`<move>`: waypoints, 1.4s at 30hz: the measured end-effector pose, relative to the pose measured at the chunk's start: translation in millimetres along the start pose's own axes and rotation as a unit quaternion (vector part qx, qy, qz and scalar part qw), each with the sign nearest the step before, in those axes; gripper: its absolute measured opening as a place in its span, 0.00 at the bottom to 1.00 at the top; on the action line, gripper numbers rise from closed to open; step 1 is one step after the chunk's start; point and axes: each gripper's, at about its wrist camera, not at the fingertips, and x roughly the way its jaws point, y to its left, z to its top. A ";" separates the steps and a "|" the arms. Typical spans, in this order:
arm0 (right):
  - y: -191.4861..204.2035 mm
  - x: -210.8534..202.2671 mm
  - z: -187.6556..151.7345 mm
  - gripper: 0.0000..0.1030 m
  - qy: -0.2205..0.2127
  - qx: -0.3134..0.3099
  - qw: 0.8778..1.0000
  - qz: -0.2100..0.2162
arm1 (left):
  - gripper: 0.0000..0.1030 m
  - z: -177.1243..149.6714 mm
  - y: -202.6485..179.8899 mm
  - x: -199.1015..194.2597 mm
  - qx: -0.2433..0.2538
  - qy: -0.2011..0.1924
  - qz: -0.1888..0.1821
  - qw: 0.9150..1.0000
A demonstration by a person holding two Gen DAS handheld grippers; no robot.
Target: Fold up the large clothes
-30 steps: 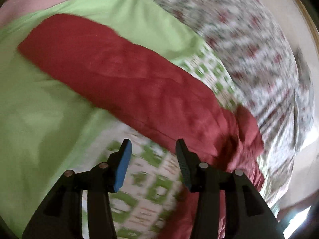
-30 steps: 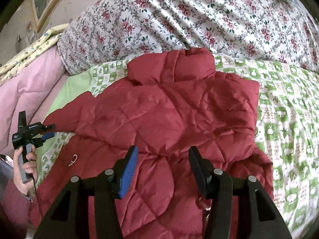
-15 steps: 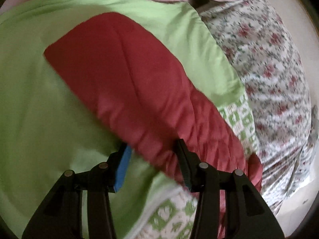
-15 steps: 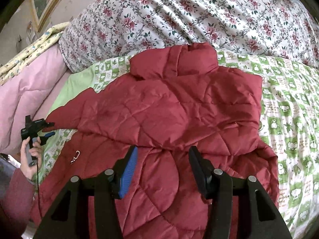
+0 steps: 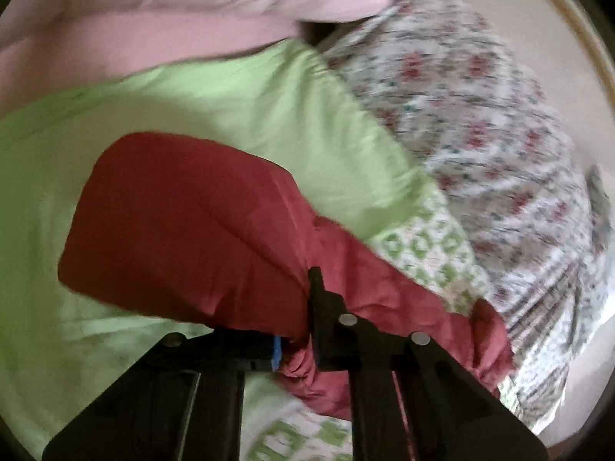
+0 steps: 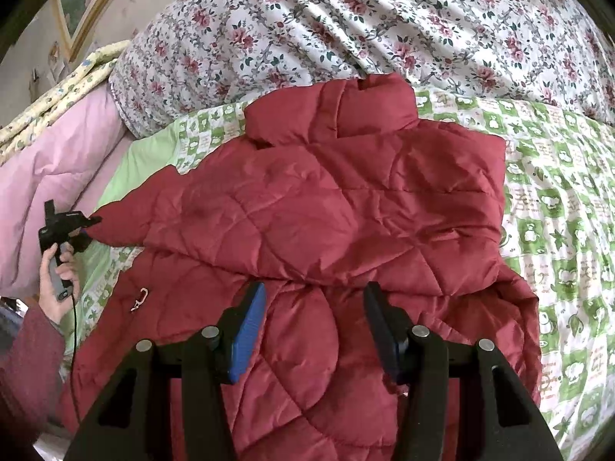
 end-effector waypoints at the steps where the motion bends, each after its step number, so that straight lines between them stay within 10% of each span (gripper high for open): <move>1: -1.0 0.0 0.5 0.53 0.000 0.002 1.000 0.001 | 0.08 -0.9 -9.4 -6.2 0.008 -0.004 -0.015 1.000; 12: -3.6 -6.2 1.6 0.53 -0.007 0.014 1.000 0.010 | 0.07 -45.6 -131.4 -39.2 0.158 0.003 -0.110 0.981; 26: -25.7 -17.3 4.0 0.53 -0.025 0.061 0.997 0.026 | 0.07 -151.4 -260.2 -24.0 0.327 0.075 -0.175 0.926; 42: -80.1 -28.5 13.4 0.55 -0.060 0.142 0.987 0.047 | 0.07 -267.8 -346.4 24.3 0.407 0.154 -0.207 0.876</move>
